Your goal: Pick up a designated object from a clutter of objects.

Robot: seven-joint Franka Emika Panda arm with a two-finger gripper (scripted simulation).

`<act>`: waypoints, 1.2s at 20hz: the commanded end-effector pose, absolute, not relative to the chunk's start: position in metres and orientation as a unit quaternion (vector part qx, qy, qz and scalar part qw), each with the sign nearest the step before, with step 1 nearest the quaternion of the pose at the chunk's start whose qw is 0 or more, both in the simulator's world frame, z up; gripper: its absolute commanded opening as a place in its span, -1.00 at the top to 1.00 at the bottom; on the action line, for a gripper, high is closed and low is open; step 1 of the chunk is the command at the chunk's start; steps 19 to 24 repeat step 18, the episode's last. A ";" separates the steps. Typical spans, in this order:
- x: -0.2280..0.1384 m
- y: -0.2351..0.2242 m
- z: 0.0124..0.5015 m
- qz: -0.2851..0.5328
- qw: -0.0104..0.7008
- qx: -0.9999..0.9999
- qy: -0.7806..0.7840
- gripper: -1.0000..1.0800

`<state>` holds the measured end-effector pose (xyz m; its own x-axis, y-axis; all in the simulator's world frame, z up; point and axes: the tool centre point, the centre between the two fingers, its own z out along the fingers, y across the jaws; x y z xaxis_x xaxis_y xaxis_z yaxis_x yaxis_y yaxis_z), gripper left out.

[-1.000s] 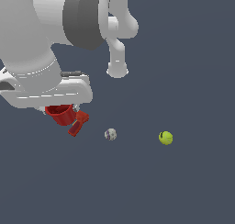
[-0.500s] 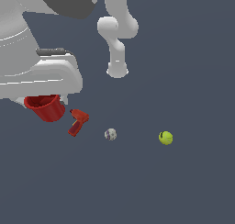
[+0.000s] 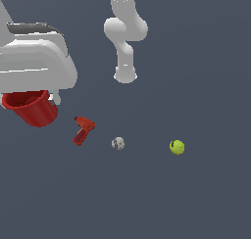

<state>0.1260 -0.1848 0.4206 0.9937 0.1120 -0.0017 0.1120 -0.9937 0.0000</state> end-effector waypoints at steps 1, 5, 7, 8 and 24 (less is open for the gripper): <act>0.129 -0.186 0.430 0.000 0.000 0.998 0.056 1.00; 0.133 -0.187 0.438 0.000 0.000 0.998 0.056 1.00; 0.135 -0.188 0.441 0.000 0.000 0.998 0.056 1.00; 0.135 -0.188 0.442 0.000 0.000 0.998 0.056 1.00; 0.138 -0.189 0.447 0.000 0.000 0.998 0.056 1.00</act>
